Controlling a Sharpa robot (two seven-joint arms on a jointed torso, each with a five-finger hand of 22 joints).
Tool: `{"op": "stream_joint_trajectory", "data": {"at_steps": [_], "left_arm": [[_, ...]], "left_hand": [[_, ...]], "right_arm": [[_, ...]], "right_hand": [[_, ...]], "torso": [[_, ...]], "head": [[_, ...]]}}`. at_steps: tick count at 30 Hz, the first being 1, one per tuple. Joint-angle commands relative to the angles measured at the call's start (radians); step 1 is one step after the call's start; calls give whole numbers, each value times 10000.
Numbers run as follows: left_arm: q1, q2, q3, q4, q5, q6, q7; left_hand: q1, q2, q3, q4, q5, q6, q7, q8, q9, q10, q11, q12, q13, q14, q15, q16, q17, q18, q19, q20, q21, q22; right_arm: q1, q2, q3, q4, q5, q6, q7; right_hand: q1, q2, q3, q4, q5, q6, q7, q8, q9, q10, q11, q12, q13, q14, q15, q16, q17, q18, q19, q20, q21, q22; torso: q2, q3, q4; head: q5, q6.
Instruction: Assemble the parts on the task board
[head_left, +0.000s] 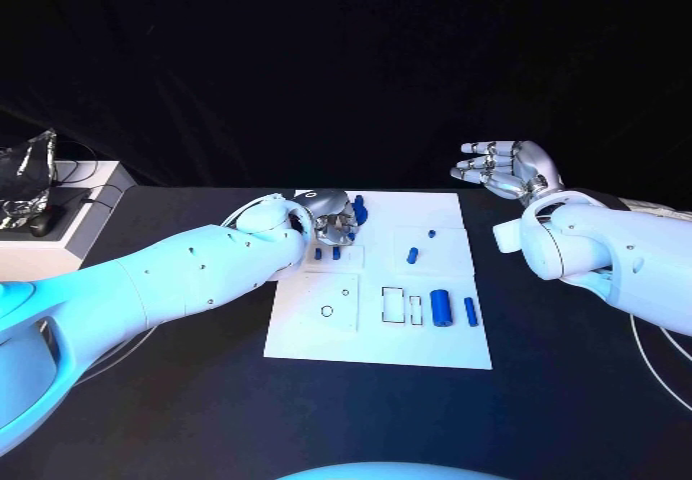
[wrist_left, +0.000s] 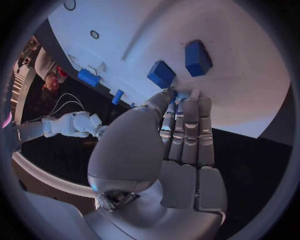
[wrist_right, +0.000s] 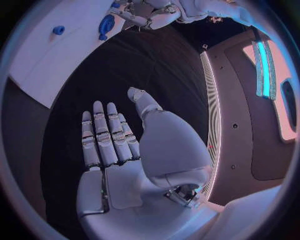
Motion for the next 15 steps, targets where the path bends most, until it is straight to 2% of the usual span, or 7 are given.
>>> {"op": "stream_joint_trajectory", "data": {"at_steps": [1, 10, 13, 15], "left_arm": [[-18, 51, -17, -2, 36, 280, -39], [-19, 44, -26, 18, 173, 339, -25], [-19, 35, -26, 21, 196, 387, -53], [-19, 30, -27, 22, 203, 425, -74]], "left_hand": [[-65, 49, 72, -15, -43, 24, 27, -32, -8, 23, 11, -71, 3, -70, 2, 52, -13, 158, 16, 26, 65, 23], [-69, 218, 108, -28, -49, 169, 34, -21, -2, 294, -104, 26, 20, -40, -66, 216, -34, 172, 18, 22, 128, 147], [-32, 324, 98, -61, -50, 407, 60, -10, 6, 687, -279, 233, 51, 44, -187, 277, -30, 164, 44, -18, 161, 184], [-4, 380, 94, -97, -49, 506, 57, -22, 2, 789, -327, 279, 40, 87, -231, 297, -29, 148, 64, -58, 186, 210]], "right_arm": [[-3, 7, 3, 19, -100, 130, 101], [-3, 11, 3, 15, -102, 136, 96], [-3, 13, 3, 13, -107, 132, 97], [-3, 14, 3, 11, -109, 130, 96]], "right_hand": [[-59, 8, 64, -17, 52, 99, 311, -30, -11, -2, -51, -69, 2, 48, -13, -51, -11, -76, 25, 7, -15, -4], [-67, 15, 84, -24, 58, 157, 301, -27, -8, 21, -60, -68, 2, 59, -15, -51, -11, -81, -2, 7, -19, -6], [-68, 7, 87, -30, 59, 158, 303, -26, -8, 22, -58, -69, 2, 37, -12, -52, -11, -94, -90, 14, -32, -15], [-69, 7, 92, -31, 58, 179, 300, -25, -7, 28, -60, -68, 2, 30, -10, -52, -12, -103, -125, 16, -34, -16]], "torso": [[0, -2, -7], [-7, 1, 3], [-7, 3, 3], [-5, 3, 2]], "head": [[-5, -10], [-6, -28], [-7, -29], [-10, -38]]}}
